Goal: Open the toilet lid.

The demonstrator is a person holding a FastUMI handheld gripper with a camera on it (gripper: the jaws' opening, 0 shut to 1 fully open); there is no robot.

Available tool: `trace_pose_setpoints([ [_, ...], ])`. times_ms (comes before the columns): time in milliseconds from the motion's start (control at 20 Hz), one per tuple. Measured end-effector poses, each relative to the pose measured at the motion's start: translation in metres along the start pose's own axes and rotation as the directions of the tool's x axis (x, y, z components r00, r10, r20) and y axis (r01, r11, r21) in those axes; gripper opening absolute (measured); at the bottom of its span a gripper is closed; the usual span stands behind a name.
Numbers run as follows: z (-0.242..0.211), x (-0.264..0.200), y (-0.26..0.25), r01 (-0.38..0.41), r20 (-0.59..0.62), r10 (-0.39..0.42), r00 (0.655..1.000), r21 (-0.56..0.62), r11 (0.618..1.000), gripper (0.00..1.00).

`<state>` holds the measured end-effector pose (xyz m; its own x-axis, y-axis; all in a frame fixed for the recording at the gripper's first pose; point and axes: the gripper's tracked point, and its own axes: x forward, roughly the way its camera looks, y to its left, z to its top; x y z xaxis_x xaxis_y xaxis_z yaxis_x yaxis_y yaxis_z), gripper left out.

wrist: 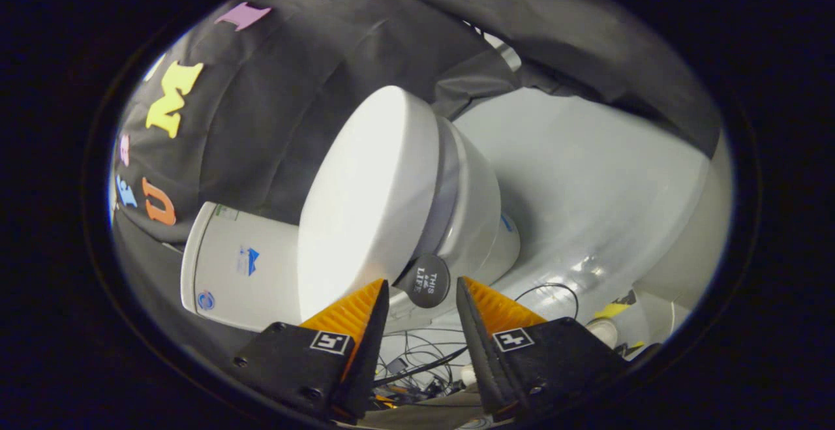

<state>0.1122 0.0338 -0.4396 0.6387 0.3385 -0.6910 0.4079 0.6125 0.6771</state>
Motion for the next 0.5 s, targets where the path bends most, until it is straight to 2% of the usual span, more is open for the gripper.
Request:
trace_pose_setpoints([
  [100,-0.0016,0.0080,-0.0009,-0.012,-0.008,0.012,1.000,0.027,1.000,0.60],
  [300,0.0003,0.0107,0.0044,-0.034,-0.011,0.035,0.999,0.081,0.996,0.40],
  [500,0.0057,0.0089,0.0065,-0.073,0.004,0.073,0.997,0.162,0.984,0.32],
])
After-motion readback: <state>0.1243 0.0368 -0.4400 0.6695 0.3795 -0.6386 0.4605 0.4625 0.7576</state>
